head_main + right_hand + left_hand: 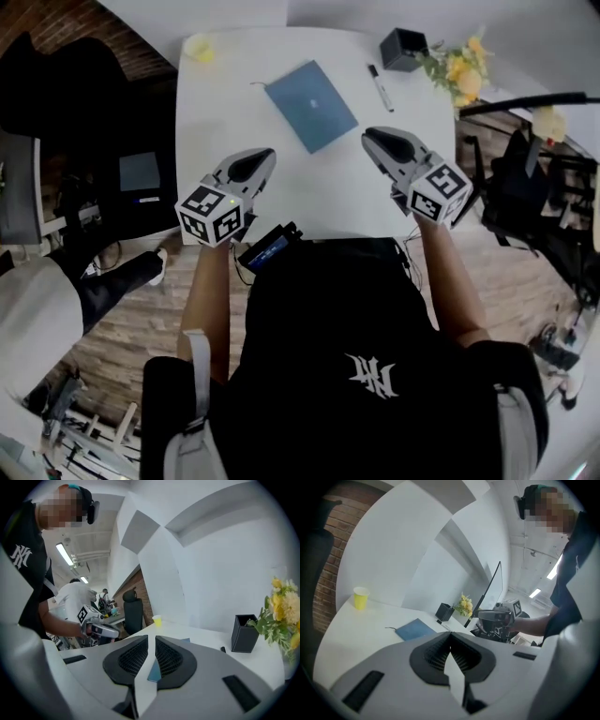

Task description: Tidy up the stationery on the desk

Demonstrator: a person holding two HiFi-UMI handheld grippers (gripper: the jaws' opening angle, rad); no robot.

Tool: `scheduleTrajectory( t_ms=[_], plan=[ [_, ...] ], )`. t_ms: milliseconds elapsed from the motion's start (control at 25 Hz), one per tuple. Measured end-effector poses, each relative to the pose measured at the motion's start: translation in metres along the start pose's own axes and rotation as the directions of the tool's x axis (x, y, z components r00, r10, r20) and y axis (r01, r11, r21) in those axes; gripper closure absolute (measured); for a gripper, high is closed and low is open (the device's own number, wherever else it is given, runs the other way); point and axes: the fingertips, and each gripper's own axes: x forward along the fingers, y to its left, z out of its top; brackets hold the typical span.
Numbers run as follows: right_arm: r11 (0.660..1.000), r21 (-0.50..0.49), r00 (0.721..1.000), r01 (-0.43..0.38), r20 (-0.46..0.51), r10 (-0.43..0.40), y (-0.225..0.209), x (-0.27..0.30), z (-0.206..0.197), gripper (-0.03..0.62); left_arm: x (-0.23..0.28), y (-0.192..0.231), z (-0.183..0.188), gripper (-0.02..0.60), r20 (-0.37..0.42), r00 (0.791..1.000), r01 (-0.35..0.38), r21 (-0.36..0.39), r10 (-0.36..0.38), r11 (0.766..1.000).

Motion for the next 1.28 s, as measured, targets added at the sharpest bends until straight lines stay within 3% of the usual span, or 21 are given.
scheduleTrajectory(
  t_ms=[200, 280, 360, 680, 1120, 1280],
  plan=[
    [0.999, 0.019, 0.997, -0.044, -0.067, 0.046, -0.028, 0.021, -0.016, 0.527, 0.038, 0.014, -0.026, 0.578, -0.083, 0.996, -0.015, -0.092, 0.008, 0.996],
    [0.997, 0.033, 0.993, -0.067, -0.099, 0.070, -0.047, 0.033, -0.025, 0.471, 0.054, 0.025, -0.029, 0.578, -0.095, 0.995, -0.053, -0.110, 0.042, 0.992],
    [0.996, 0.039, 0.989, -0.079, -0.123, 0.083, -0.065, 0.048, -0.030, 0.466, 0.065, 0.041, -0.029, 0.578, -0.096, 0.991, -0.106, -0.137, 0.094, 0.985],
    [0.995, 0.051, 0.962, -0.082, -0.256, 0.092, -0.123, 0.103, -0.060, 0.463, 0.098, 0.093, -0.054, 0.552, -0.144, 0.953, -0.299, -0.287, 0.268, 0.910],
    [0.995, 0.060, 0.891, -0.076, -0.444, 0.095, -0.148, 0.149, -0.095, 0.442, 0.116, 0.120, -0.064, 0.471, -0.206, 0.906, -0.419, -0.323, 0.369, 0.848],
    [0.996, 0.063, 0.873, -0.062, -0.480, 0.085, -0.147, 0.153, -0.103, 0.442, 0.117, 0.129, -0.068, 0.454, -0.246, 0.877, -0.474, -0.313, 0.412, 0.823]
  ],
)
